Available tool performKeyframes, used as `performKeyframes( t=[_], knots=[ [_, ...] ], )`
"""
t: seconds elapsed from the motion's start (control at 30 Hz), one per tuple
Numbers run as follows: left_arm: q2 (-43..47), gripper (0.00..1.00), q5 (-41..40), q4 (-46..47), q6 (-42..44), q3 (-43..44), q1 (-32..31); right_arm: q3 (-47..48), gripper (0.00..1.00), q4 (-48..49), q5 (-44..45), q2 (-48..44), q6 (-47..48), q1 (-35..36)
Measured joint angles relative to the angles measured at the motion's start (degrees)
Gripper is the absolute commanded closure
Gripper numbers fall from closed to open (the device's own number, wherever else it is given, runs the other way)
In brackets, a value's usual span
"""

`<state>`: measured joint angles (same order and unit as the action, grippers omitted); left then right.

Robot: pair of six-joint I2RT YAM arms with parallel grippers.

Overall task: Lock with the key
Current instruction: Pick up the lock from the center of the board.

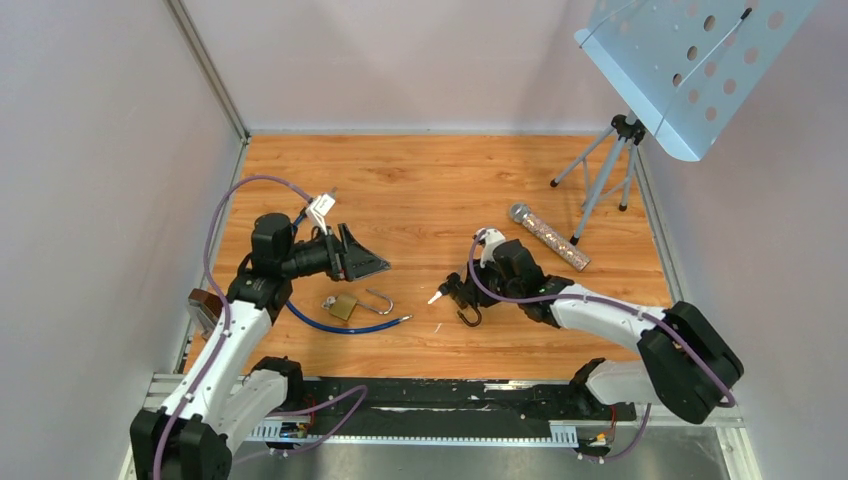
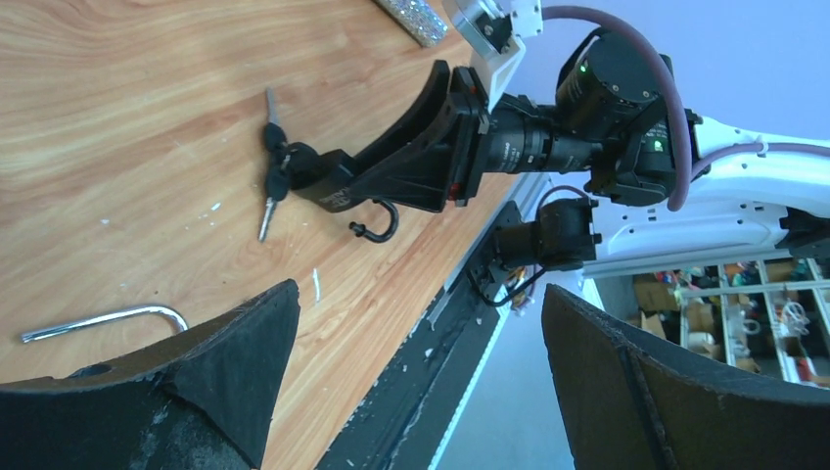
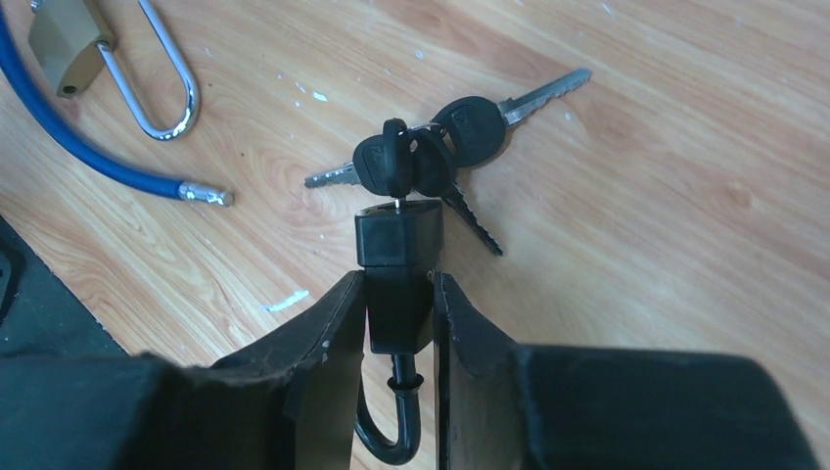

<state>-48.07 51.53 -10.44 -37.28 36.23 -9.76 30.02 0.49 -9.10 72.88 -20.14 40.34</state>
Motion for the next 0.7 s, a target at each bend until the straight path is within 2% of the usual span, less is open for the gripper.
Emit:
performKeyframes(
  t=[0.07, 0.17, 0.2, 0.37, 0.5, 0.7],
  knots=[
    [-1.86, 0.00, -0.22, 1.49, -1.01, -0.11, -1.38, 1.11, 0.73, 1.11, -0.68, 2.08, 0.13, 0.00],
    [-3.43, 0.00, -0.76, 3.10, -1.46, -0.11, -3.26, 2.14, 0.96, 2.34, -1.53, 3.93, 0.22, 0.00],
    [-3.69, 0.00, -1.01, 3.21, -1.44, -0.11, -3.74, 2.25, 1.00, 2.38, -1.75, 4.00, 0.35, 0.00],
    [-4.63, 0.00, -2.21, 3.02, -0.79, -0.11, -5.25, 3.19, 1.00, 0.28, -2.56, 3.74, 0.72, -0.02],
    [-4.85, 0.00, -3.02, 1.53, 1.20, 0.31, -5.29, 5.33, 1.00, -6.64, -4.52, 1.49, 1.11, 0.00],
    [-5.99, 0.00, -3.89, 0.07, 6.45, 6.45, -5.49, 11.85, 1.00, -12.57, -9.09, -2.82, 1.73, -0.04]
  ],
)
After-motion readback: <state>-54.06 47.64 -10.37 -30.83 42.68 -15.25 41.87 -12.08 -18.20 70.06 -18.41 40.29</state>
